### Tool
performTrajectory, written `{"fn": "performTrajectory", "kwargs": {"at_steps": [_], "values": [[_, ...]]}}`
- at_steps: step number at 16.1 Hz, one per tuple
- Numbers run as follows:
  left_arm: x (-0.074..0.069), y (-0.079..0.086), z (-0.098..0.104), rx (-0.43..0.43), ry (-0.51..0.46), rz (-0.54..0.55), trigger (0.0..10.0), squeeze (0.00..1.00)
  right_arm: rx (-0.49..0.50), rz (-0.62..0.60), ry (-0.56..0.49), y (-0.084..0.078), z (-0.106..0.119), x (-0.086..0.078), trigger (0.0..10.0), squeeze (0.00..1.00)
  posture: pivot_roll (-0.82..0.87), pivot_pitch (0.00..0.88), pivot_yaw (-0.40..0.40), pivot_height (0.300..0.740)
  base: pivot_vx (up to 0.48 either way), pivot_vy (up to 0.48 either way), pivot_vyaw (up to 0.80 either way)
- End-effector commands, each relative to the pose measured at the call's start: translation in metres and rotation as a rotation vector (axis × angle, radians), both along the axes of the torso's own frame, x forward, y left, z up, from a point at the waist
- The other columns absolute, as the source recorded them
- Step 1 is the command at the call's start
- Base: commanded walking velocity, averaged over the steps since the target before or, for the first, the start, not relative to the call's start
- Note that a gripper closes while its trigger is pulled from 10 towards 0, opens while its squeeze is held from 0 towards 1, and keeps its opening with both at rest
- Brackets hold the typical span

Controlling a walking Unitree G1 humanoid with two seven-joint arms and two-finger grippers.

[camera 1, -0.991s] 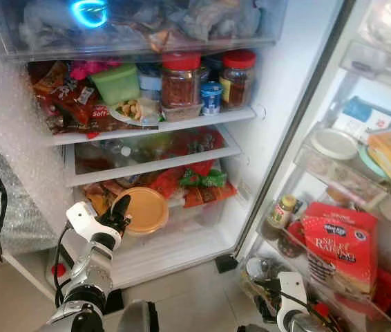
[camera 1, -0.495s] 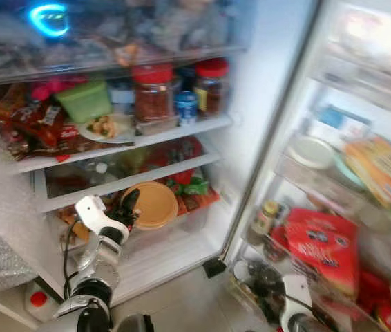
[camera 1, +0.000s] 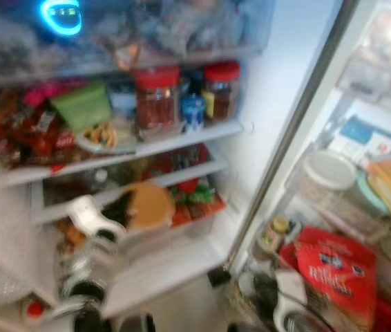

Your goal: Restocking fridge

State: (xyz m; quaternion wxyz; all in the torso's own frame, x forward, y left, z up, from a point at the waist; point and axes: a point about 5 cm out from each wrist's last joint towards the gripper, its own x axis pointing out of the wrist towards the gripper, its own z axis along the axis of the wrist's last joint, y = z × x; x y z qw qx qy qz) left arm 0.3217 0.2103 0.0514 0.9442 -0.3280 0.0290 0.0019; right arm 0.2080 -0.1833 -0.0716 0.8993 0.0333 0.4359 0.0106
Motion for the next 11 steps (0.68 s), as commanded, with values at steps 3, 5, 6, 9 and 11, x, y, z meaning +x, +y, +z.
{"fn": "performTrajectory", "kwargs": {"at_steps": [3, 5, 6, 9, 11], "values": [[0.007, -0.011, 0.007, -0.027, -0.037, -0.022, 10.0, 0.0, -0.016, -0.01, 0.005, -0.009, 0.0, -0.003, 10.0, 0.0, -0.01, 0.0, -0.049, 0.641, 0.295, 0.0, 0.0], [0.008, -0.011, 0.009, -0.034, -0.044, -0.025, 10.0, 0.0, -0.017, -0.007, 0.005, -0.009, 0.0, -0.002, 10.0, 0.0, -0.01, 0.0, -0.051, 0.641, 0.296, 0.0, 0.0], [0.009, -0.011, 0.01, -0.038, -0.05, -0.02, 10.0, 0.0, -0.016, -0.008, 0.006, -0.009, 0.0, -0.002, 10.0, 0.0, -0.01, 0.0, -0.051, 0.641, 0.296, 0.0, 0.0], [0.011, -0.008, 0.014, -0.05, -0.063, 0.009, 10.0, 0.0, -0.014, -0.006, 0.004, -0.009, 0.0, -0.003, 10.0, 0.0, -0.01, 0.0, -0.054, 0.641, 0.296, 0.0, 0.0], [0.014, -0.007, 0.017, -0.067, -0.071, 0.029, 10.0, 0.0, -0.014, -0.005, 0.005, -0.009, 0.0, -0.003, 10.0, 0.0, -0.01, 0.0, -0.055, 0.641, 0.296, 0.0, 0.0]]}}
